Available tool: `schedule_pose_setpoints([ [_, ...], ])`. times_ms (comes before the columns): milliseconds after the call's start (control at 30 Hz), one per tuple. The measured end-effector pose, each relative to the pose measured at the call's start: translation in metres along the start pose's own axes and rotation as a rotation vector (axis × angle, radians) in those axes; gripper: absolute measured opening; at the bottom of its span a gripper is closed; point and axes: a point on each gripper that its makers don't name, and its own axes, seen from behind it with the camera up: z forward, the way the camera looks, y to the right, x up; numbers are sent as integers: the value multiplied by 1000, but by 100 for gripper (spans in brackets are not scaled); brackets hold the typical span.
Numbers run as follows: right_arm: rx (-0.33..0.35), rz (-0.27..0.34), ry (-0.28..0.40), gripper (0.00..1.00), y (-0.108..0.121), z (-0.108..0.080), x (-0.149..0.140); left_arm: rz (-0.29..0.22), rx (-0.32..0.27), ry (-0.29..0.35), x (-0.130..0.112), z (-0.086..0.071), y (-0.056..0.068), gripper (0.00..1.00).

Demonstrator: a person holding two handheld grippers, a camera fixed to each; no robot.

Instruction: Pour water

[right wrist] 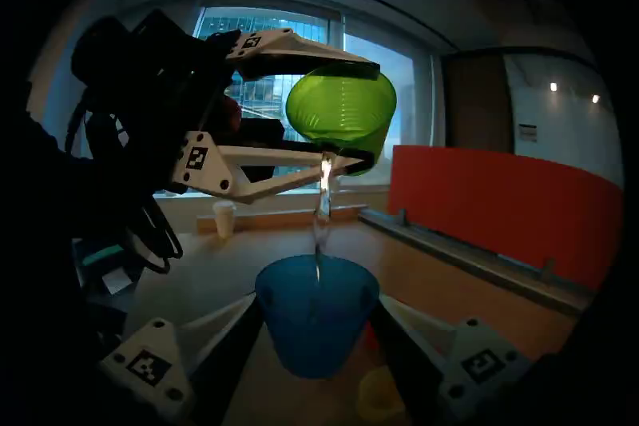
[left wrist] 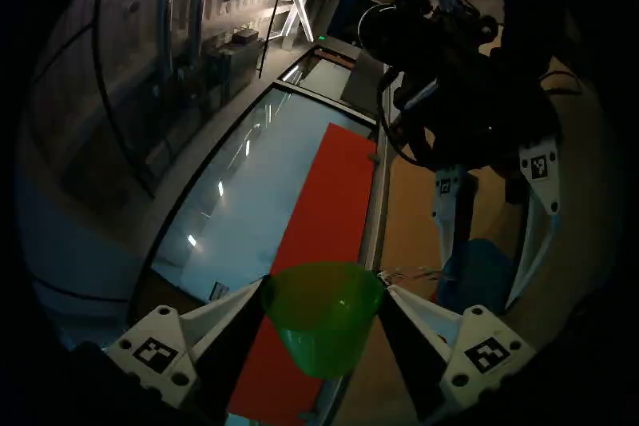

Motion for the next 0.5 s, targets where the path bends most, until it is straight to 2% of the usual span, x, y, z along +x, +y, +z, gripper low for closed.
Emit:
schedule_pose_setpoints([
  [500,4,-3,10,89,-1,0,5,48,21,-3,3,-2,-8,89],
])
